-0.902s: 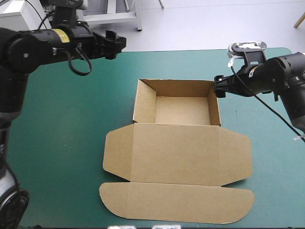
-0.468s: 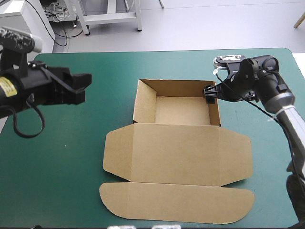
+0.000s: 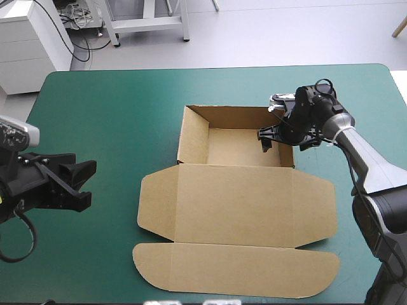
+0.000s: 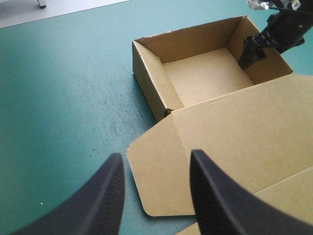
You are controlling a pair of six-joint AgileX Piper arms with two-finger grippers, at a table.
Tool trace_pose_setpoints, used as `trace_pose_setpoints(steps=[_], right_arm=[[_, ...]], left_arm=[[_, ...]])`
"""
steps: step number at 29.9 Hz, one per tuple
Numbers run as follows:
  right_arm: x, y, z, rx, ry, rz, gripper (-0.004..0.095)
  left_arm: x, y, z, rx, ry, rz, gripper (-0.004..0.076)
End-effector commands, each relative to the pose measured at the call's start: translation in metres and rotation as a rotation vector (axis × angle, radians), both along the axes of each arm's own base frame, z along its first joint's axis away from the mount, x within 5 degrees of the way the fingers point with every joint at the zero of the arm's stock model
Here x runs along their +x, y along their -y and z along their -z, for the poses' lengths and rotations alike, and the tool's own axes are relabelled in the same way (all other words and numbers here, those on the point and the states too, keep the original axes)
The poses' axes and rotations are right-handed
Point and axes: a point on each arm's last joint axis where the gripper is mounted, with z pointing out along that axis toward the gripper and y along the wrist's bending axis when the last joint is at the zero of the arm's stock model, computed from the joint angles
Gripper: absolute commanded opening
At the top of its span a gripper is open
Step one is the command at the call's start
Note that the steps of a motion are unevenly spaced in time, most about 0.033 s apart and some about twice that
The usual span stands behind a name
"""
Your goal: Fold the box
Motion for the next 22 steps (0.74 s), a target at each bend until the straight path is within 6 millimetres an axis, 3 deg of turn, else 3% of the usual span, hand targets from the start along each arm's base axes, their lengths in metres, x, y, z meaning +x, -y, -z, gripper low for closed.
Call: trace_pose_setpoints(steps=[1, 4, 7, 9, 13, 18, 22], right_arm=[[-0.002, 0.001, -0.025, 0.04, 0.09, 0.008, 0.0923], [-0.003, 0.001, -0.024, 0.034, 0.073, 0.007, 0.0876], [-0.004, 0.002, -0.021, 0.028, 0.047, 0.005, 0.0725], [-0.003, 0.002, -0.016, 0.018, 0.021, 0.003, 0.0513], [-0.001, 0.001, -0.013, 0.017, 0.02, 0.002, -0.0001], [-0.001, 0.002, -0.018, 0.007, 0.062, -0.011, -0.0021], [-0.005, 0.021, -0.036, -0.057, 0.124, 0.008, -0.0021]], left_arm=[[-0.012, -0.005, -0.001, -0.012, 0.007, 0.004, 0.0268], [-0.016, -0.007, -0.001, -0.015, 0.013, 0.004, 0.0232], [-0.016, -0.007, -0.001, -0.016, 0.015, 0.004, 0.0204], [-0.016, -0.007, -0.001, -0.016, 0.015, 0.004, 0.0185], [-0.016, -0.007, -0.001, -0.016, 0.015, 0.004, 0.0156], [-0.016, -0.007, -0.001, -0.016, 0.015, 0.004, 0.0139], [-0.016, -0.007, -0.001, -0.013, 0.016, 0.005, 0.0137]])
